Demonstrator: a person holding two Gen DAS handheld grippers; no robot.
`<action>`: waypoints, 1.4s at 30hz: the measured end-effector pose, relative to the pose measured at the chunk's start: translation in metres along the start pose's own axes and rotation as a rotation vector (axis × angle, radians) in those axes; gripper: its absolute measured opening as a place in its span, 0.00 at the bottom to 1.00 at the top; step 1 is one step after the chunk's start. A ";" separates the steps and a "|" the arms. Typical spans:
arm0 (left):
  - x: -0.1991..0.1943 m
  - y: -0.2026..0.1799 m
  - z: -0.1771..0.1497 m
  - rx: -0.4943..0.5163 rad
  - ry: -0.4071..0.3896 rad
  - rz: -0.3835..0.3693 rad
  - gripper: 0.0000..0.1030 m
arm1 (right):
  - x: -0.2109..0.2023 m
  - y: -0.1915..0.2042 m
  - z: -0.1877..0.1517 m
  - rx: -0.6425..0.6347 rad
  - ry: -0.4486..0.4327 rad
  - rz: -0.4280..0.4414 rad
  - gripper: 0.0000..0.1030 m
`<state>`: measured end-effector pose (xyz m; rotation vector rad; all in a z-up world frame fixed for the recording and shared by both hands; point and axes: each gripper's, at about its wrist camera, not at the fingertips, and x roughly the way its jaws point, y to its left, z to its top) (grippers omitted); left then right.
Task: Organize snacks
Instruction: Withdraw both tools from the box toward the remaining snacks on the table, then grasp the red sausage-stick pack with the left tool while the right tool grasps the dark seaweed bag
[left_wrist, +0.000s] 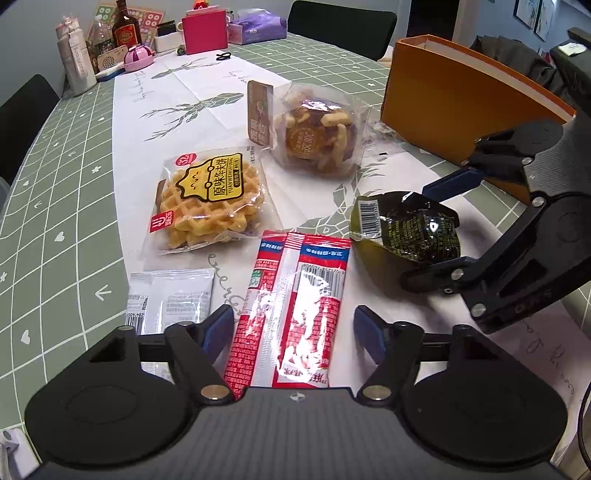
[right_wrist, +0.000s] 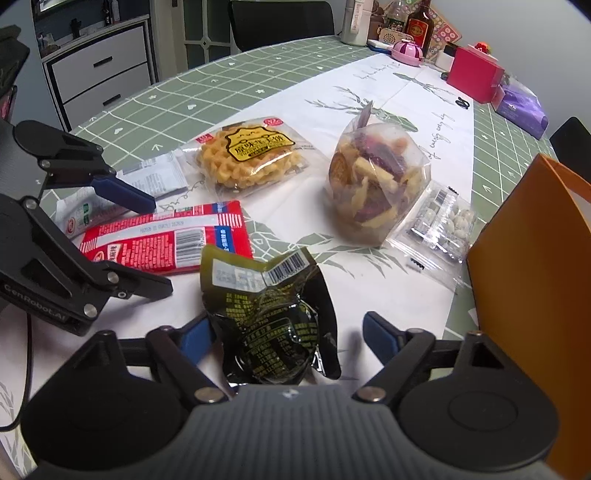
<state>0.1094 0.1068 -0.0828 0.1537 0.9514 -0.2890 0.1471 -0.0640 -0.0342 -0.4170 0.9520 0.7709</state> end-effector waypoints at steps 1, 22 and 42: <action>0.000 -0.001 0.000 0.003 -0.001 -0.003 0.70 | 0.000 -0.001 -0.001 0.007 -0.004 0.005 0.76; -0.002 -0.020 0.006 0.013 0.004 0.080 0.37 | -0.011 0.005 0.001 -0.050 0.027 0.000 0.43; -0.045 -0.043 0.038 0.021 -0.022 0.062 0.33 | -0.069 -0.014 0.009 -0.051 -0.003 0.008 0.42</action>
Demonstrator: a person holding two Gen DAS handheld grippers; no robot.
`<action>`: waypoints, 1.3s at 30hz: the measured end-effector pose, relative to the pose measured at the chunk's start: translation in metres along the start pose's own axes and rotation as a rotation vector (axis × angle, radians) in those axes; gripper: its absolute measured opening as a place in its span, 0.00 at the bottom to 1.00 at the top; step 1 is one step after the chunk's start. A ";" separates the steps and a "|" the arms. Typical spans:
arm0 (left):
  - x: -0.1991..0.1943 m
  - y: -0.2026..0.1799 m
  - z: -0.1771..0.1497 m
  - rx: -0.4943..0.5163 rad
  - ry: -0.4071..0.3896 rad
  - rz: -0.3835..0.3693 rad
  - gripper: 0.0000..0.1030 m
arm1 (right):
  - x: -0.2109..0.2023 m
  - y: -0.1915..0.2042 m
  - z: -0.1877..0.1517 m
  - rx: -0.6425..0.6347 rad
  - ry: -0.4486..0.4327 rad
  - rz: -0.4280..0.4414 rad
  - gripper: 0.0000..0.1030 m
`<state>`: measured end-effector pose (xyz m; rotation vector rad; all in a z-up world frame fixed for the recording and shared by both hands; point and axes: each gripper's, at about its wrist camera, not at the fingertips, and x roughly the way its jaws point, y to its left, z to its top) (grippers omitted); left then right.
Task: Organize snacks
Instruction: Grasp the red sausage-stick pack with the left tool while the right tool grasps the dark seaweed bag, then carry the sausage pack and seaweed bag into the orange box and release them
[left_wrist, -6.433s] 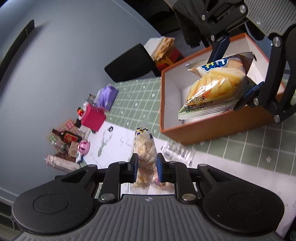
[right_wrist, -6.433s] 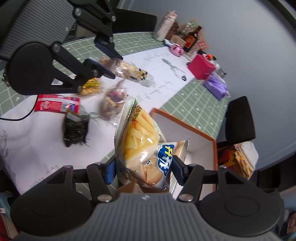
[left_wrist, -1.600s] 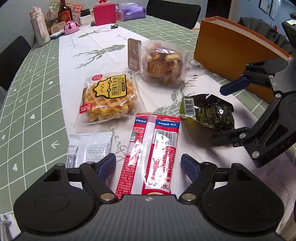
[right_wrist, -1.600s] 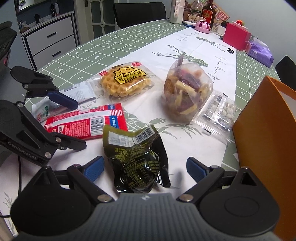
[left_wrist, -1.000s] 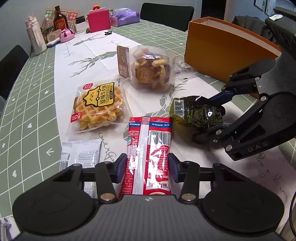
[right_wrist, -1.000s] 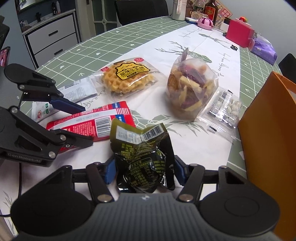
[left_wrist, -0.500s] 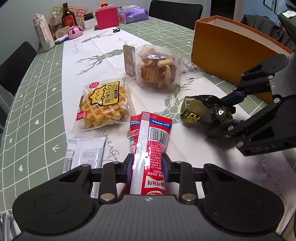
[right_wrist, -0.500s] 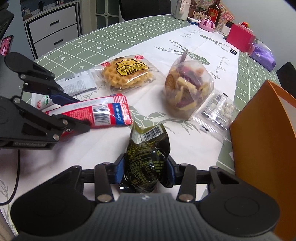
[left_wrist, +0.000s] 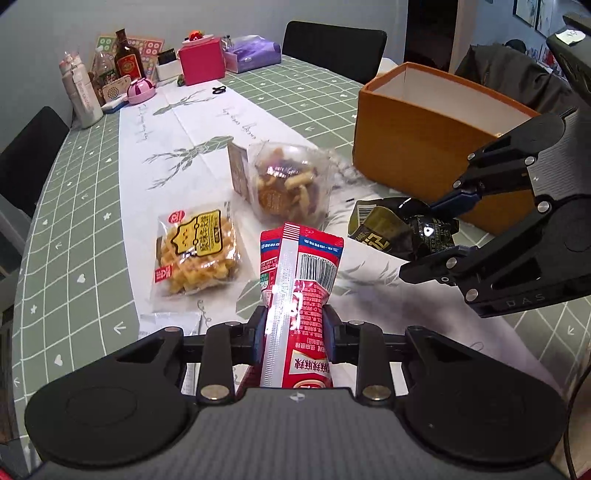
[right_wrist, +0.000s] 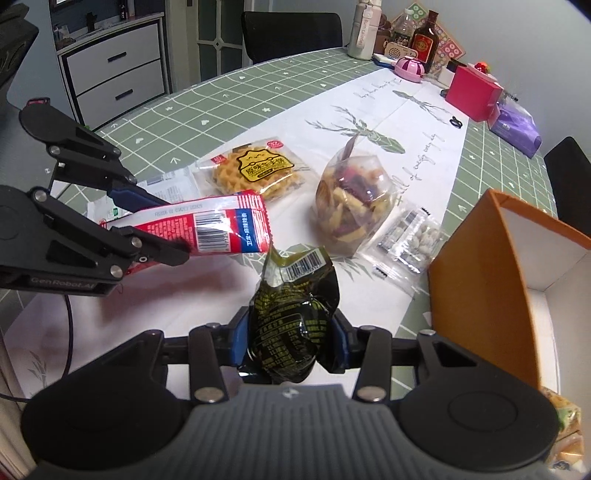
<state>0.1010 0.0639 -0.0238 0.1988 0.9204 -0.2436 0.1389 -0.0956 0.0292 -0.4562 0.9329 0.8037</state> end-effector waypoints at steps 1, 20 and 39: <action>-0.003 -0.002 0.002 0.004 -0.003 -0.004 0.33 | -0.004 -0.002 0.000 0.002 -0.001 0.000 0.42; -0.022 -0.065 0.086 0.211 0.007 0.040 0.33 | -0.086 -0.053 0.013 -0.100 0.005 -0.164 0.42; 0.032 -0.164 0.169 0.552 0.003 0.068 0.33 | -0.102 -0.150 -0.021 -0.007 0.099 -0.315 0.43</action>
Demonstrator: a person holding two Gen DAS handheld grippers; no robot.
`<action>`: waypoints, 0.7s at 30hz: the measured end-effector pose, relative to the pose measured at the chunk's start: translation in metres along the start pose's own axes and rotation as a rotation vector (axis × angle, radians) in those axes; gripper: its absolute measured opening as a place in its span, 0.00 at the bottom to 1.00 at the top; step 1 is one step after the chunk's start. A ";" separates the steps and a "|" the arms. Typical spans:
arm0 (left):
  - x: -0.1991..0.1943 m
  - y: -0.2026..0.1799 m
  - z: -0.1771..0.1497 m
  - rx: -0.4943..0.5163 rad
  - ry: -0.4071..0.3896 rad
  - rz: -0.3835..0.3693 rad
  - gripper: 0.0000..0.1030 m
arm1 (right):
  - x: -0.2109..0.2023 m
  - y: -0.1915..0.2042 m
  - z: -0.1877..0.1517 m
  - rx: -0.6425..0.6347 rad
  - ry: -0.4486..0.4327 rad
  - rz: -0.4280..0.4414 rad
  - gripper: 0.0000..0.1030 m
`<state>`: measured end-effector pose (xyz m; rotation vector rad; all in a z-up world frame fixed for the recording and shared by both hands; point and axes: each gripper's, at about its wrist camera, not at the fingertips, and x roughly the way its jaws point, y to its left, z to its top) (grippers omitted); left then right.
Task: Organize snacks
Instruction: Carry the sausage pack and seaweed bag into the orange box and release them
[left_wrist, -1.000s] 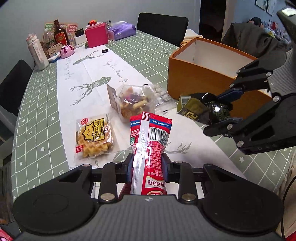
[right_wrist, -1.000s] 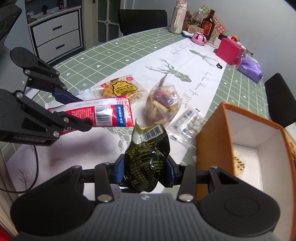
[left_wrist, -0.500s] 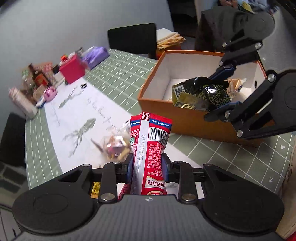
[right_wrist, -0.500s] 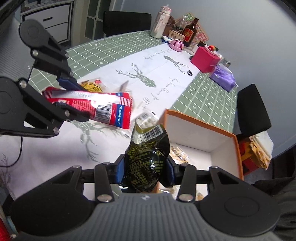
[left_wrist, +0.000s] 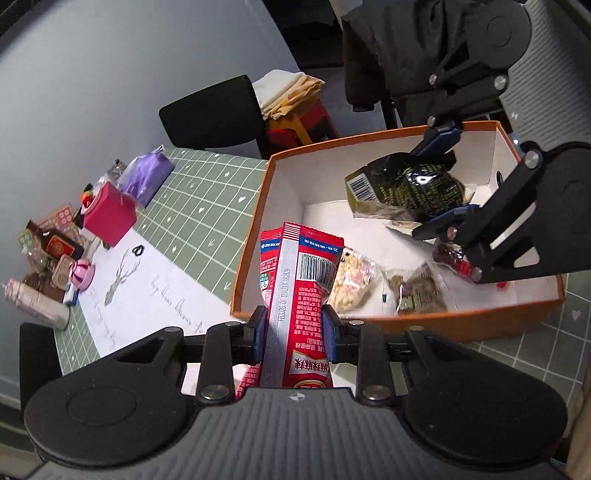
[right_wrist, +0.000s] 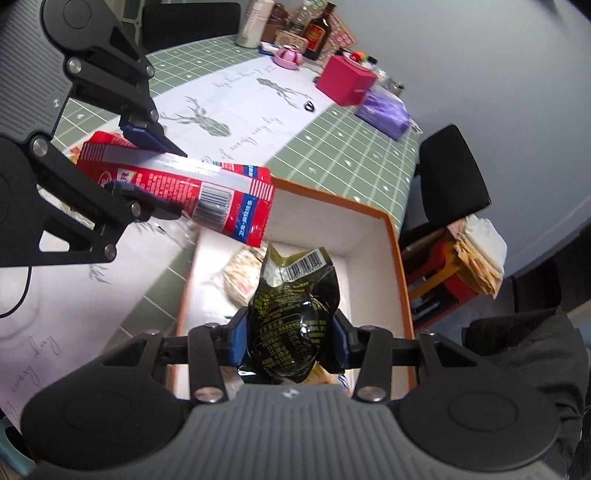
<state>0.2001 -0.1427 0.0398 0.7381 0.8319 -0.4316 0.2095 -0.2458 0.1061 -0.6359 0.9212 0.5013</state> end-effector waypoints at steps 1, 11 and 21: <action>0.005 -0.002 0.004 0.005 0.001 -0.001 0.33 | 0.002 -0.004 -0.003 0.007 0.006 -0.002 0.43; 0.041 -0.012 0.029 0.014 0.003 -0.044 0.33 | 0.030 -0.028 -0.027 0.107 0.056 0.059 0.43; 0.069 -0.006 0.026 -0.113 0.021 -0.143 0.33 | 0.065 -0.028 -0.039 0.216 0.104 0.220 0.44</action>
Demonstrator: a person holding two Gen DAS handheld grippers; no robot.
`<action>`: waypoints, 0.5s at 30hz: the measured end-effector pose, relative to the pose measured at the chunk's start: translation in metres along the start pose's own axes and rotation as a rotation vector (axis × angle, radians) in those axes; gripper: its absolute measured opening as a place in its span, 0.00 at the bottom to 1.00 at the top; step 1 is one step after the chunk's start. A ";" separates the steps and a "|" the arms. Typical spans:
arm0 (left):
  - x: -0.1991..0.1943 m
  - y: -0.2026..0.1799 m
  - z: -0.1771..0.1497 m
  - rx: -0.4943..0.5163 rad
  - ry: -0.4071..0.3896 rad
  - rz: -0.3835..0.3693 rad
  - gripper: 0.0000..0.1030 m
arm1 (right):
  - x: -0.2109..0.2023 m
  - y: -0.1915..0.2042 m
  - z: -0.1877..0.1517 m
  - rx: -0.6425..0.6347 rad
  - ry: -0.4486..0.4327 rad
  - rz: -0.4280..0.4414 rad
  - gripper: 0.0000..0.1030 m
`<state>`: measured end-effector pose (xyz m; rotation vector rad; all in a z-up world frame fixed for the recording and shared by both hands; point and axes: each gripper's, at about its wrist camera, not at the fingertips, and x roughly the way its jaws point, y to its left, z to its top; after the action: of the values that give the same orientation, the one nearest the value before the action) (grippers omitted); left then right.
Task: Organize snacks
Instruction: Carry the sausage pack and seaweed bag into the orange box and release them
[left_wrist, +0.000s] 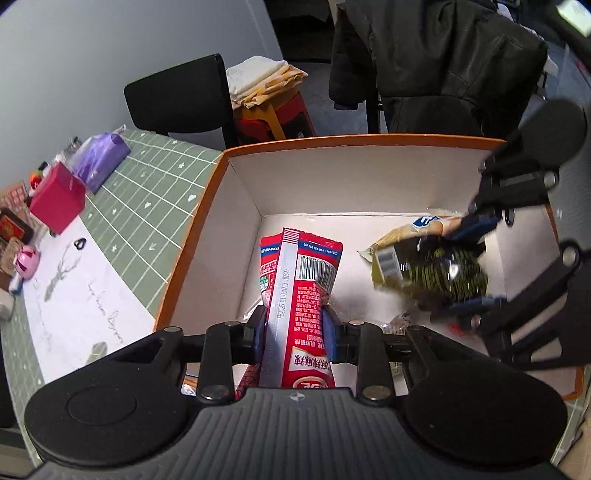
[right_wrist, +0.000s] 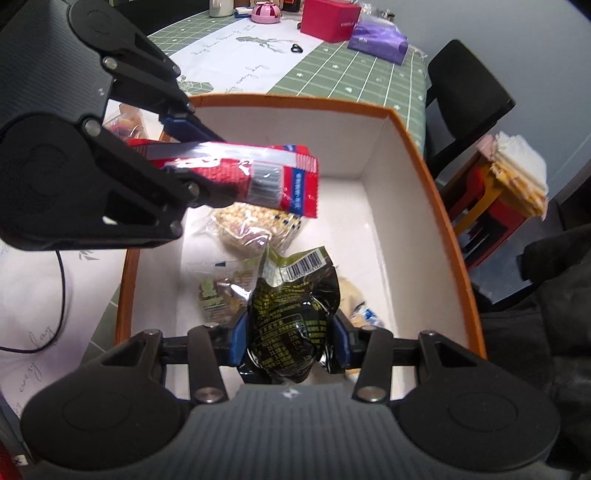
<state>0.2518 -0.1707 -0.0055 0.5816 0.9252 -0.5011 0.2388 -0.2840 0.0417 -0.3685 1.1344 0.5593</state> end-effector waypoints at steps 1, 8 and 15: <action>0.001 0.001 0.000 -0.016 0.004 -0.006 0.33 | 0.005 -0.002 -0.002 0.017 0.008 0.021 0.44; 0.012 -0.004 0.005 -0.009 0.014 0.006 0.33 | 0.024 -0.001 -0.002 0.021 0.050 0.012 0.48; 0.023 -0.006 0.003 -0.020 0.037 0.024 0.44 | 0.024 0.000 -0.008 0.030 0.046 0.013 0.52</action>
<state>0.2613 -0.1805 -0.0255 0.5851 0.9561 -0.4607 0.2402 -0.2828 0.0169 -0.3498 1.1885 0.5474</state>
